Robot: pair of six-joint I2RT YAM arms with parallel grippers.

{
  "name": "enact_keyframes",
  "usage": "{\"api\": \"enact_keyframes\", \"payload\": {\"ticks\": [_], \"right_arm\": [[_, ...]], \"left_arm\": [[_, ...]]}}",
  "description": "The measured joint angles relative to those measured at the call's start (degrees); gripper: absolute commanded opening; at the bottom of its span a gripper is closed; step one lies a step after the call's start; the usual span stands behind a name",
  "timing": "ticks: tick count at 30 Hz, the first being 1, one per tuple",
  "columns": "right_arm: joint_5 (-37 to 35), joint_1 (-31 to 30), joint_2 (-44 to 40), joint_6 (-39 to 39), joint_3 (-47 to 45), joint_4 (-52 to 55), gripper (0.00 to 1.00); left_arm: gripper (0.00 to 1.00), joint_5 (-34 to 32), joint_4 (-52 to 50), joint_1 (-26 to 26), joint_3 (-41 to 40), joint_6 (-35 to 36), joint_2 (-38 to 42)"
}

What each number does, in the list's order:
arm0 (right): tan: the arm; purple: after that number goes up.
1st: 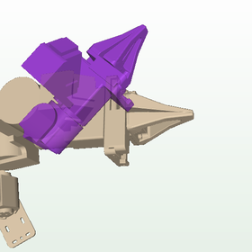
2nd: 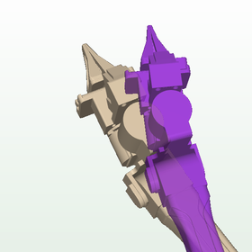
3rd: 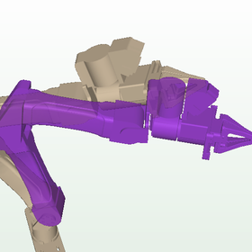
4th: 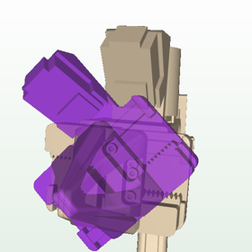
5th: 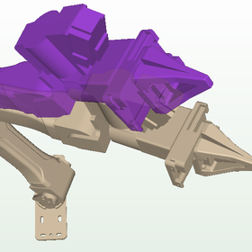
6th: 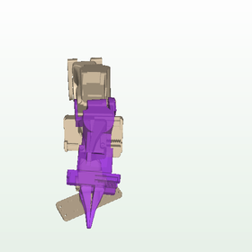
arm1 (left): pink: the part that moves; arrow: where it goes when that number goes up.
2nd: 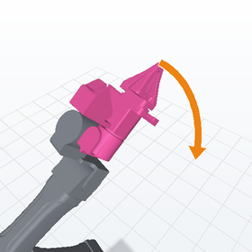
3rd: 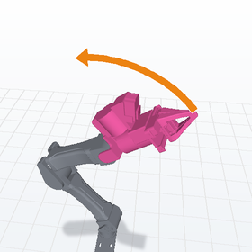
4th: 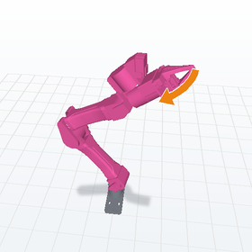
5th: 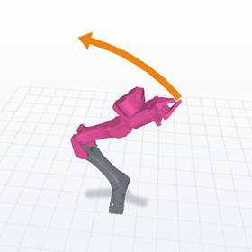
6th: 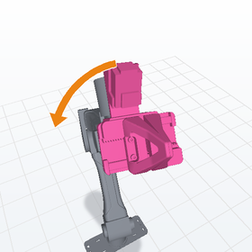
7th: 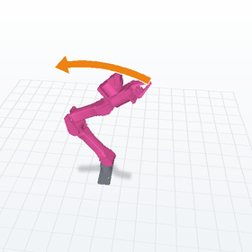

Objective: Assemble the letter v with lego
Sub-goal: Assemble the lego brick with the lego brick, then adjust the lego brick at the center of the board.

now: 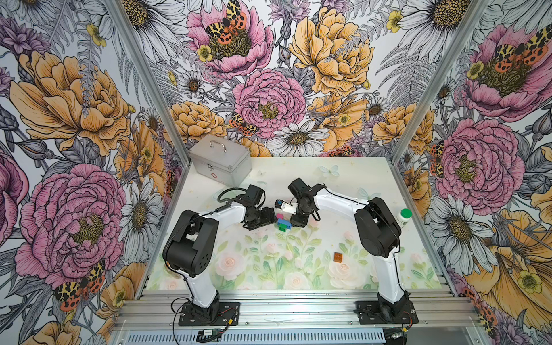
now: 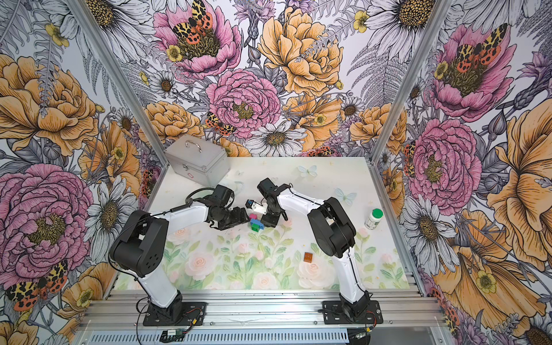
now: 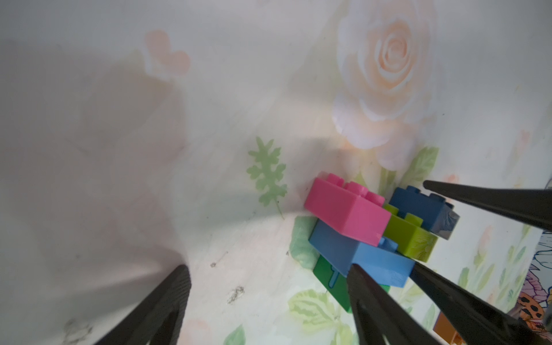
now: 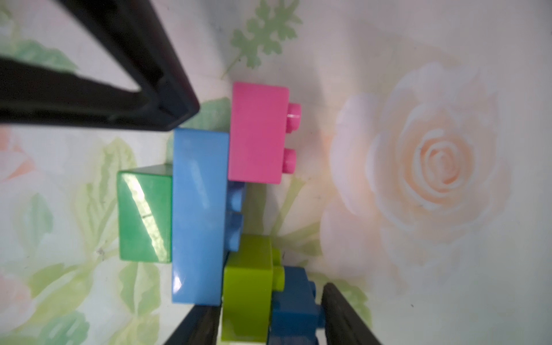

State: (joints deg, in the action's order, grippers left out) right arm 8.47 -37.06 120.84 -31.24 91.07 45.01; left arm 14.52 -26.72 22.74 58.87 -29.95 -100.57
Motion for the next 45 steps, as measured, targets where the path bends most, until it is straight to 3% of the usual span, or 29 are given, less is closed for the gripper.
{"api": "enact_keyframes", "payload": {"ticks": [2, 7, 16, 24, 40, 45], "right_arm": [[-0.1, 0.0, 0.0, 0.0, 0.0, 0.0, 0.75], [-1.4, 0.0, -0.6, 0.4, 0.0, 0.2, 0.99], [-9.2, 0.1, -8.9, 7.0, -5.1, -1.1, 0.99], [-13.6, 1.6, -5.9, 10.6, -6.5, -1.8, 0.99], [-15.7, 3.8, -1.8, 13.1, -1.4, -2.6, 0.99], [-17.6, 4.0, -5.2, 19.2, -5.4, -3.5, 0.99]], "left_arm": [[0.87, 0.1, 0.0, 0.0, -0.1, 0.0, 0.1], [0.91, 0.1, -0.1, 0.0, -1.9, -0.1, 1.9], [0.95, 0.4, -2.1, -3.3, -8.2, -0.1, 8.4], [0.99, 1.4, -3.9, -8.0, -12.0, -0.1, 14.8], [0.99, 1.8, -4.0, -8.3, -12.4, -0.3, 15.9], [0.99, 1.9, -4.0, -8.4, -12.5, -0.8, 16.1]]}}
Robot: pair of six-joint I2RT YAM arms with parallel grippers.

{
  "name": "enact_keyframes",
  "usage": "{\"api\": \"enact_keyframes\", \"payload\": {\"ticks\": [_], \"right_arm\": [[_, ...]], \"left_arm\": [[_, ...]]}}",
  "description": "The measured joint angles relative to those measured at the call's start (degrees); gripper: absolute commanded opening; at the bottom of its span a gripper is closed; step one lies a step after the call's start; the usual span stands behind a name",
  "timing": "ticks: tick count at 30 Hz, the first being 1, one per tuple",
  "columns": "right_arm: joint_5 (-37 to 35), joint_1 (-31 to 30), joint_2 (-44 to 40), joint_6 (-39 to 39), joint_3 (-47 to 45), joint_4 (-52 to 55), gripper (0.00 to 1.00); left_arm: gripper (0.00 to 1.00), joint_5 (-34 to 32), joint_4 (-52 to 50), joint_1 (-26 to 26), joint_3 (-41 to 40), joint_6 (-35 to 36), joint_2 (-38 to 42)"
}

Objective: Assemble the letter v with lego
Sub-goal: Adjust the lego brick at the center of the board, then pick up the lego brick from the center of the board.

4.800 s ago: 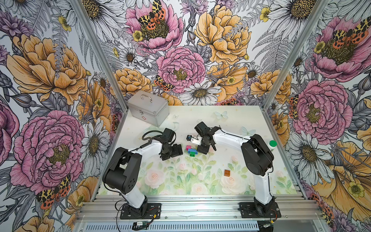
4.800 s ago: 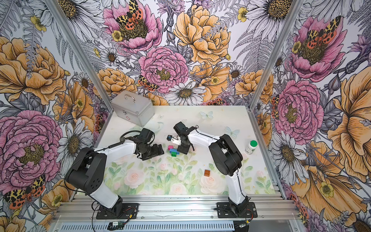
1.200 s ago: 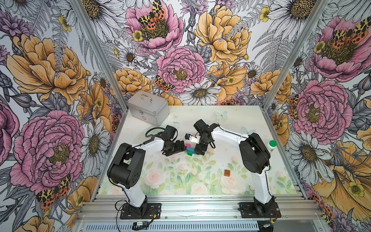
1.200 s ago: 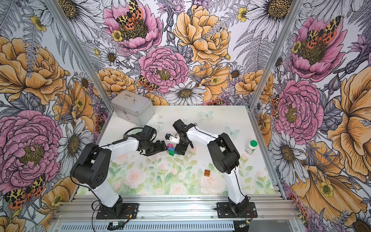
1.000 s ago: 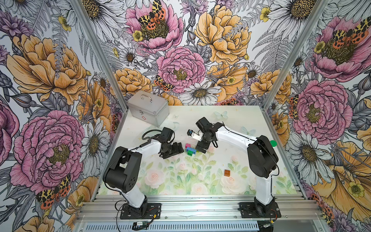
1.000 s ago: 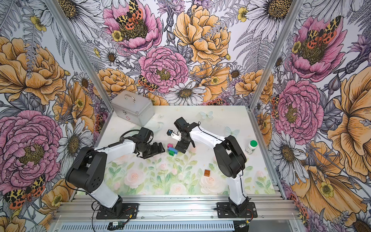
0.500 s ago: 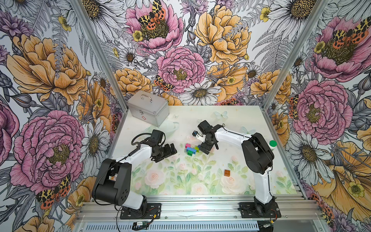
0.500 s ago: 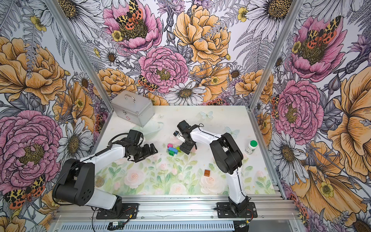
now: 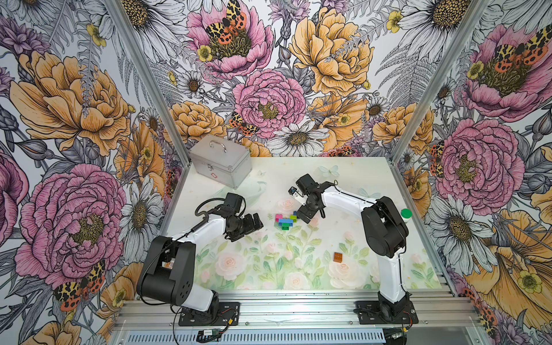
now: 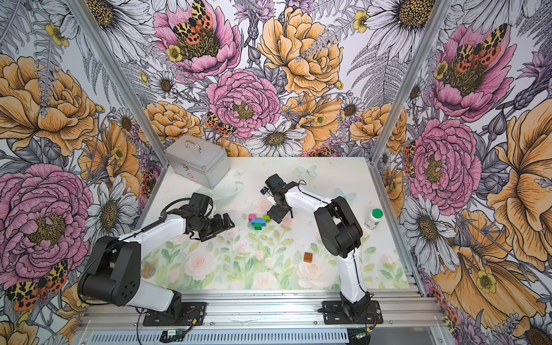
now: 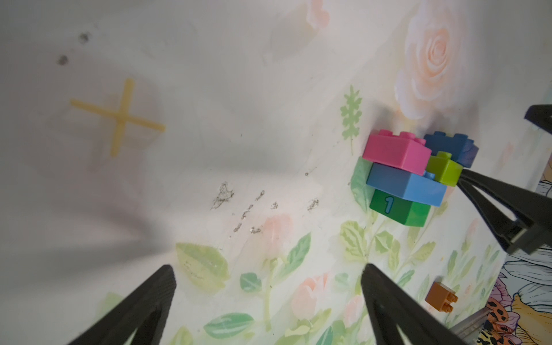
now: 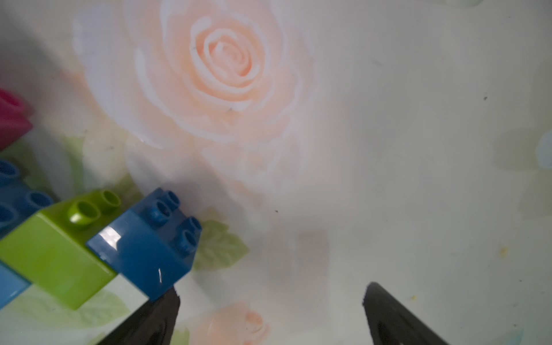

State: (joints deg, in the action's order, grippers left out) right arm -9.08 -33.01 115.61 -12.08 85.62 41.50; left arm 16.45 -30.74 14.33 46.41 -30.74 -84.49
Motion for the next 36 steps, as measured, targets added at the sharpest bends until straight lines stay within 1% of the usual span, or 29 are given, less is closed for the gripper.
{"api": "enact_keyframes", "payload": {"ticks": [2, 4, 8, 10, 12, 14, 17, 19, 20, 22, 24, 26, 27, 28, 30, 32, 36], "right_arm": [[-2.1, 0.0, -5.3, 6.6, -4.1, 0.3, 0.99], [-3.3, 0.3, -12.9, 14.9, -7.9, 1.4, 0.99], [0.6, 3.9, -26.9, 28.8, -15.8, 1.3, 0.99], [0.5, 4.7, -31.0, 34.6, -20.9, 1.6, 0.99], [0.3, 2.4, -34.0, 41.1, -27.1, 2.0, 0.98], [0.0, -1.7, -36.2, 47.2, -32.5, 2.9, 0.95], [-0.4, -7.6, -39.1, 55.3, -38.4, 3.3, 0.92], [-1.0, -9.9, -40.6, 60.1, -41.3, 3.2, 0.90], [-1.3, -10.3, -41.2, 62.1, -42.5, 2.9, 0.89], [-1.8, -10.7, -42.1, 65.3, -45.1, 2.3, 0.83], [-1.8, -10.7, -42.4, 67.2, -47.1, 1.7, 0.78], [-1.7, -10.7, -42.2, 69.0, -48.3, 1.0, 0.78], [-1.6, -10.7, -42.0, 69.6, -48.4, 0.7, 0.76], [-1.6, -10.7, -41.7, 70.1, -48.4, 0.2, 0.73], [-1.7, -10.7, -41.2, 70.7, -48.4, -1.1, 0.59], [-1.7, -10.7, -40.3, 71.5, -48.4, -2.5, 0.50], [-1.1, -10.7, -36.9, 71.2, -48.4, -4.4, 0.36]], "left_arm": [[0.99, 0.1, -0.1, 0.0, 0.0, -0.4, 0.9], [0.99, 0.1, -0.1, 0.0, -0.1, -0.9, 2.3], [0.99, -0.1, -0.1, 0.0, -0.1, -1.6, 5.6], [0.99, -0.3, -0.1, 0.0, -0.3, -2.2, 7.1], [0.99, -0.6, -0.1, 0.0, -1.0, -2.7, 9.0], [0.99, -1.0, -0.1, 0.0, -1.7, -3.5, 10.8], [0.99, -1.7, -0.3, 0.1, -2.1, -4.4, 12.6], [0.99, -1.9, -0.3, 0.3, -2.1, -5.0, 13.2], [0.99, -2.1, -0.3, 0.5, -2.1, -5.4, 13.3], [0.99, -2.3, -0.3, 1.1, -2.1, -5.7, 13.3], [0.99, -2.6, -0.4, 2.0, -2.1, -6.3, 13.3], [0.99, -2.8, -0.4, 2.9, -2.1, -6.6, 13.3], [0.99, -2.9, -0.4, 3.1, -2.1, -6.7, 13.3], [0.99, -3.0, -0.4, 3.5, -2.1, -6.9, 13.3], [0.99, -3.3, -0.4, 3.8, -2.1, -6.9, 13.3], [0.99, -3.6, -0.4, 3.8, -2.1, -6.9, 13.3], [0.99, -3.7, -0.4, 3.8, -2.1, -6.9, 13.3]]}}
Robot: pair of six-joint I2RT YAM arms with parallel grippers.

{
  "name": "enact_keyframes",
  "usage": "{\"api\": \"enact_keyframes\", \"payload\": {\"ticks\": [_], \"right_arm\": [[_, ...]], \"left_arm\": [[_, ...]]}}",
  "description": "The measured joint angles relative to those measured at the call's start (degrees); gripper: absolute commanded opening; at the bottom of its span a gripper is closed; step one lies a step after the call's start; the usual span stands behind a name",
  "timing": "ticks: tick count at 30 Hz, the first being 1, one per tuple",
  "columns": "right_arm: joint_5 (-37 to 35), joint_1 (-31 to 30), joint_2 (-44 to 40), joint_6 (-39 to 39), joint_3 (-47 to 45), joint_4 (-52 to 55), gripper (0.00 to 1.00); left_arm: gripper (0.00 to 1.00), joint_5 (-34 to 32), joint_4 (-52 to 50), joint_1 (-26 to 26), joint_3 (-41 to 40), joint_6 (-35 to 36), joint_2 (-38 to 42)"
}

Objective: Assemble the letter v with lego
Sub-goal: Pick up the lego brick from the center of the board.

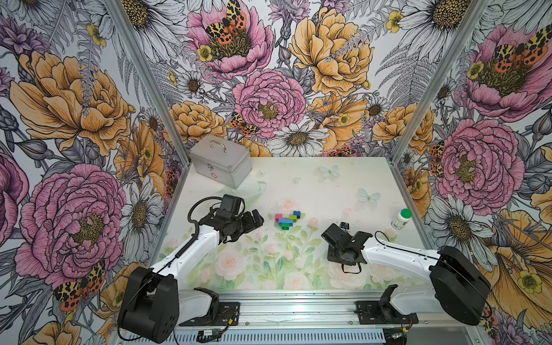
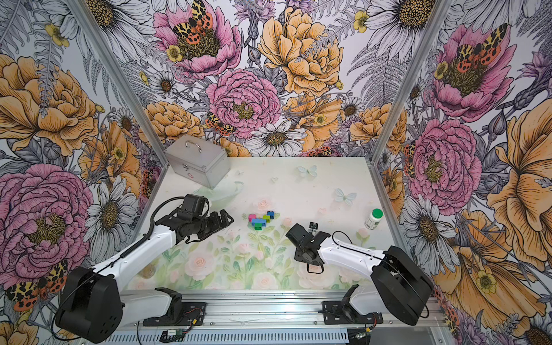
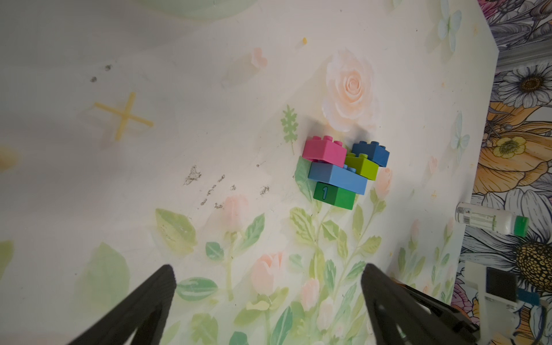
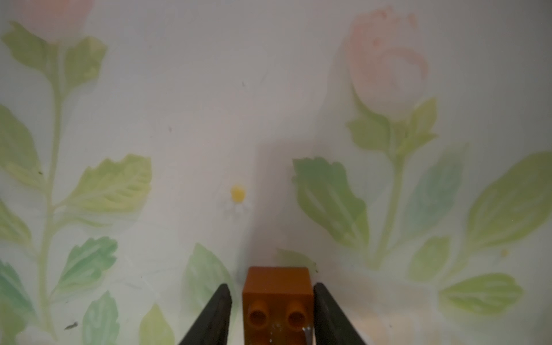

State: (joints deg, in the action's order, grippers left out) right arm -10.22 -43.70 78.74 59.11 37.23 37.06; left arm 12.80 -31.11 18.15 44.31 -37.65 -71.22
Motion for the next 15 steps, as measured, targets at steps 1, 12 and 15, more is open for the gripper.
{"api": "enact_keyframes", "payload": {"ticks": [1, 12, 15], "right_arm": [[-0.1, 0.0, 0.8, 0.0, 0.3, 0.0, 0.32], [3.5, 0.0, 1.6, -18.3, 10.2, -4.4, 0.03], [10.2, 0.0, 0.0, -31.8, 12.3, -12.8, 0.02]], "left_arm": [[0.99, 0.0, 0.0, 0.0, 0.0, 0.0, 0.0], [0.99, 3.5, -0.1, -1.7, 0.0, 0.0, 0.4], [0.99, 7.6, -0.5, -2.2, 0.8, -0.1, 1.4]]}}
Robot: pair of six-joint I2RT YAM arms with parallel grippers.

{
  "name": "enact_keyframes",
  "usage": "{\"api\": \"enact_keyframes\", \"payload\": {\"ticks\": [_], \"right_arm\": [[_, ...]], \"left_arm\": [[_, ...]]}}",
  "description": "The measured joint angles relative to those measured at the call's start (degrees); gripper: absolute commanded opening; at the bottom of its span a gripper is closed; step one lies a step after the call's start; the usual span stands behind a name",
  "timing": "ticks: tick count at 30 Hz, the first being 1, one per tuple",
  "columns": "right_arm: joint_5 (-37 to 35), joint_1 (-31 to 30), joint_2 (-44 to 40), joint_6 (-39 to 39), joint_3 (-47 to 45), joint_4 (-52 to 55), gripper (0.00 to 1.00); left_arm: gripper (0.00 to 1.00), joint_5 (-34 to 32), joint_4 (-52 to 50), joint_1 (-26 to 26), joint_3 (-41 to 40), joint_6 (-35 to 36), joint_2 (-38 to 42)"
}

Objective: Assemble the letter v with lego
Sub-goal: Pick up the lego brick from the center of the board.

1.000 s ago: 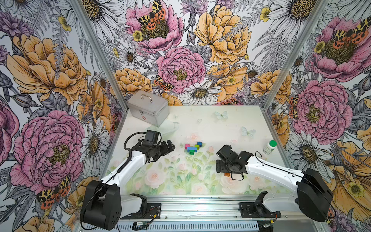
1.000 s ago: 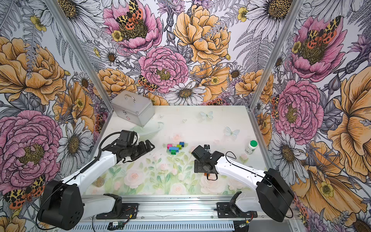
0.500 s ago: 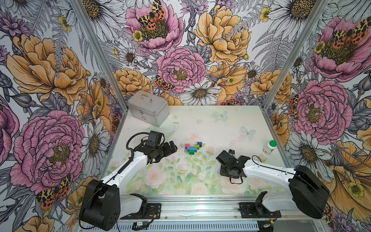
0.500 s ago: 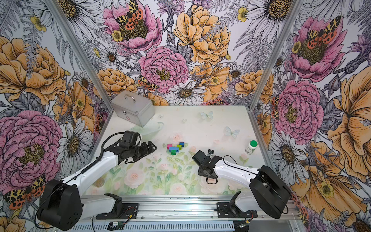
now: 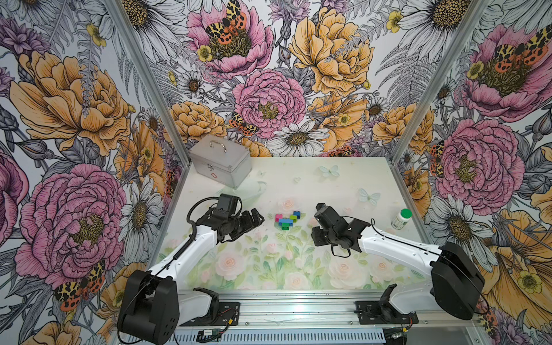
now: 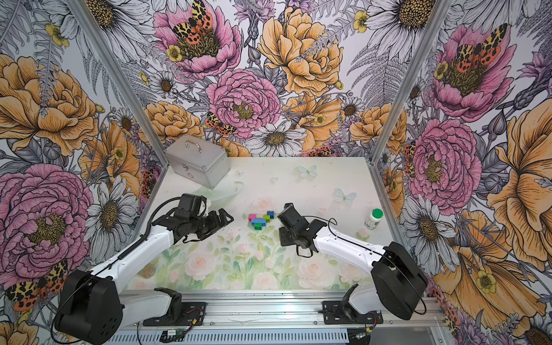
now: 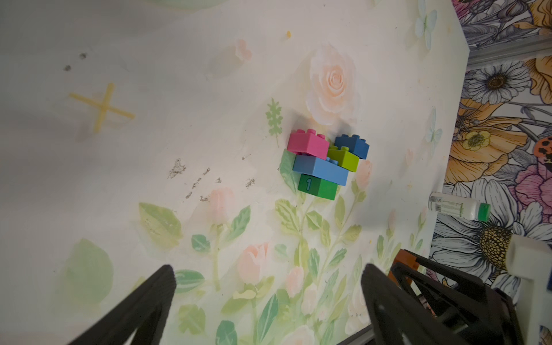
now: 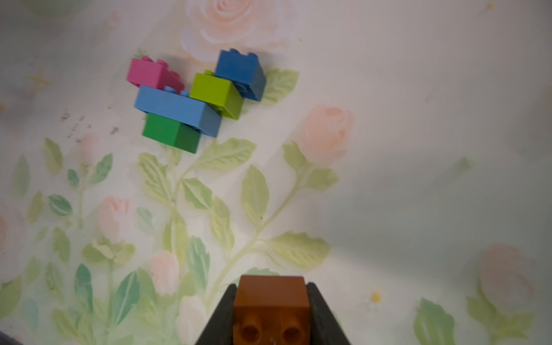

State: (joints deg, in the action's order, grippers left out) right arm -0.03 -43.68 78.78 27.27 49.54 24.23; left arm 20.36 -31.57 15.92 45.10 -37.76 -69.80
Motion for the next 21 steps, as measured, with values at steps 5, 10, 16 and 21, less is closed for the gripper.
{"api": "enact_keyframes", "payload": {"ticks": [5, 10, 16, 21], "right_arm": [[15.1, 1.1, -0.9, -26.7, 3.1, -8.2, 0.02], [28.4, 6.8, 3.6, -46.4, 9.2, -10.9, 0.00], [36.8, 9.4, 8.4, -61.5, 13.4, -11.1, 0.00], [40.7, 9.4, 9.9, -67.4, 15.8, -10.4, 0.00]], "left_arm": [[0.94, 8.4, 0.7, 0.3, 4.3, -1.5, 1.3], [0.84, 15.2, 2.3, 2.5, 8.7, -2.0, 2.4], [0.72, 20.7, 3.8, 5.7, 11.6, -0.9, -0.6], [0.68, 22.6, 3.8, 7.7, 12.1, 0.2, -3.8]]}}
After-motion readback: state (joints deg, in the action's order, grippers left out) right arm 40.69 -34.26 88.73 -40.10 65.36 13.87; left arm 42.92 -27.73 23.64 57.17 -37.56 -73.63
